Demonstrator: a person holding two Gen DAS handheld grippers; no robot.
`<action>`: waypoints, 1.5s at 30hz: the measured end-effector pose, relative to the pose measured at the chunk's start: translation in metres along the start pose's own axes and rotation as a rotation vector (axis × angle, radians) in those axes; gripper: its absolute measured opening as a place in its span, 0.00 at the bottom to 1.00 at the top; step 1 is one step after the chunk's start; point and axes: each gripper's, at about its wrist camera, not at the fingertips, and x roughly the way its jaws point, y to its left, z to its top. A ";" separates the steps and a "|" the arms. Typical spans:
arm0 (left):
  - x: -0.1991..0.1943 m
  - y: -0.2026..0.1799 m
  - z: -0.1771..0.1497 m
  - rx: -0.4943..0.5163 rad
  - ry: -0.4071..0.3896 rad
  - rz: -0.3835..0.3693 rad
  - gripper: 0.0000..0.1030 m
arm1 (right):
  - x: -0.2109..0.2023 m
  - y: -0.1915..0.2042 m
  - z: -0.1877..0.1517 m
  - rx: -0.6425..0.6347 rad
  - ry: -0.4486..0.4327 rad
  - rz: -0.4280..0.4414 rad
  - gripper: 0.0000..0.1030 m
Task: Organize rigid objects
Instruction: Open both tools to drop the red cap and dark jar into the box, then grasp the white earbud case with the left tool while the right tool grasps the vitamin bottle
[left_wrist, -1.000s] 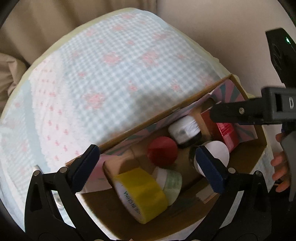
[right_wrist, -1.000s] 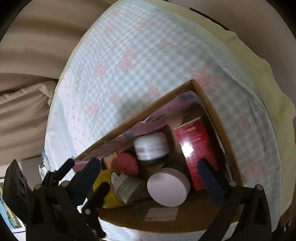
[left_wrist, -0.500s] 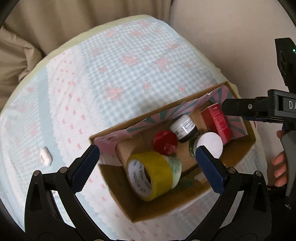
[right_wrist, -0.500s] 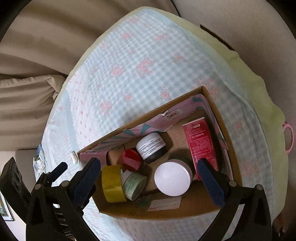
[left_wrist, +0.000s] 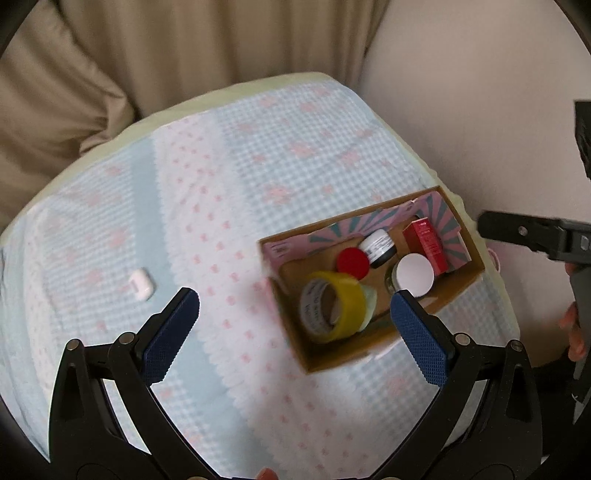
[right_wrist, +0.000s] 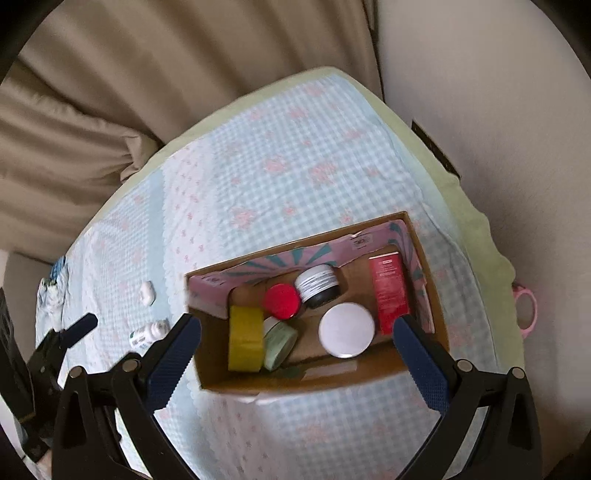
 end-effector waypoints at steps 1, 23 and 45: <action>-0.009 0.012 -0.005 -0.012 -0.007 -0.006 1.00 | -0.007 0.010 -0.006 -0.006 -0.002 -0.001 1.00; -0.065 0.278 -0.053 0.150 0.033 0.042 1.00 | 0.008 0.252 -0.132 0.145 -0.030 -0.076 1.00; 0.194 0.290 -0.019 0.498 0.328 -0.129 0.96 | 0.225 0.297 -0.170 0.626 0.061 0.101 0.92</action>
